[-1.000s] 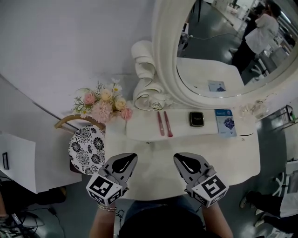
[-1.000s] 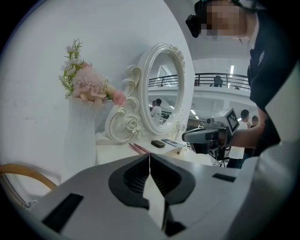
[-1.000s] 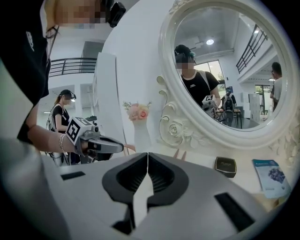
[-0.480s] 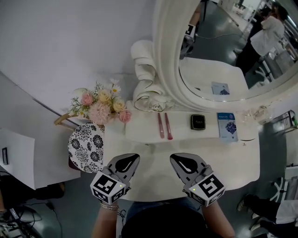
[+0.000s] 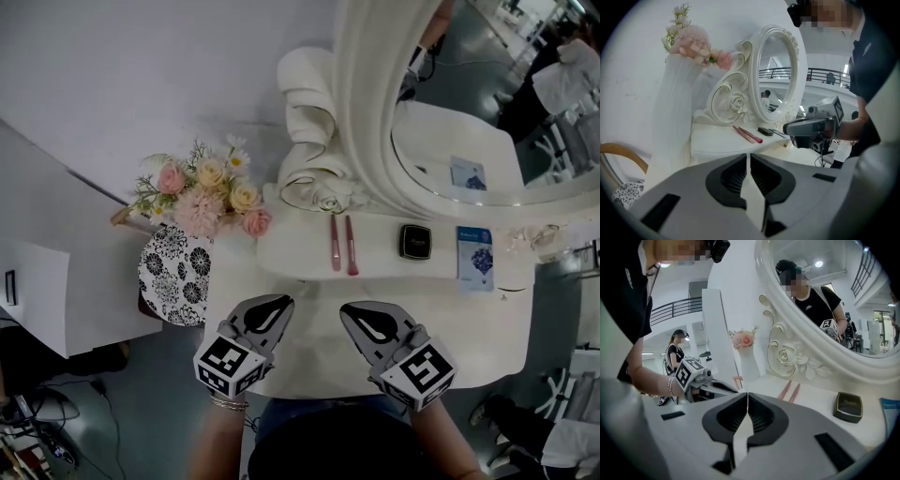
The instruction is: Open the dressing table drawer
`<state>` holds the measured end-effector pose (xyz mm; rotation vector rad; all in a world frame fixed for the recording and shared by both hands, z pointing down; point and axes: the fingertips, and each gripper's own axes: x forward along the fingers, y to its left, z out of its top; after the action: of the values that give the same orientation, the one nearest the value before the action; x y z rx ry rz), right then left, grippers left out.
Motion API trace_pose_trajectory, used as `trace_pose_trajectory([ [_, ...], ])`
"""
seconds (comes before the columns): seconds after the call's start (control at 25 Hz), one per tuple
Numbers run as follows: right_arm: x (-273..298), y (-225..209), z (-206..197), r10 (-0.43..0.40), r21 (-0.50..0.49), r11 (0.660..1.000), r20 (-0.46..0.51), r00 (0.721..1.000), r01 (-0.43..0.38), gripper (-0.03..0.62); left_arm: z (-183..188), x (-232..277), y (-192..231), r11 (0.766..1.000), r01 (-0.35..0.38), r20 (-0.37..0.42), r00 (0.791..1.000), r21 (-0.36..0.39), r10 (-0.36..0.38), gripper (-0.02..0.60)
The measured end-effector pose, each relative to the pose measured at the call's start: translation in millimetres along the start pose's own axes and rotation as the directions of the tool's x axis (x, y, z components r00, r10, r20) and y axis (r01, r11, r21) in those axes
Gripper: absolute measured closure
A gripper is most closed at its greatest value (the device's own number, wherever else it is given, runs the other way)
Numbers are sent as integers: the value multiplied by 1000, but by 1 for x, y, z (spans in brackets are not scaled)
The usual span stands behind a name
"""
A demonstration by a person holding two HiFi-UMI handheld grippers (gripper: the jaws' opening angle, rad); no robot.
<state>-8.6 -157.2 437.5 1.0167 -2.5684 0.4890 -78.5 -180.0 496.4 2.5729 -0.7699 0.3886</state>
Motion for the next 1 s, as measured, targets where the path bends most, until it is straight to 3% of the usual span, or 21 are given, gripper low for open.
trace_pose_trajectory([
  [0.2, 6, -3, -3, 21, 0, 1000, -9, 1000, -21, 574, -16, 15, -1, 1000, 18, -43, 999, -15, -18, 560],
  [0.4, 8, -12, -7, -14, 14, 1000, -44, 999, 15, 574, -27, 24, 3, 1000, 14, -66, 998, -22, -16, 560],
  [1.0, 3, -16, -11, -2, 38, 999, -8, 1000, 3, 574, -37, 38, 12, 998, 9, -65, 998, -63, -13, 560],
])
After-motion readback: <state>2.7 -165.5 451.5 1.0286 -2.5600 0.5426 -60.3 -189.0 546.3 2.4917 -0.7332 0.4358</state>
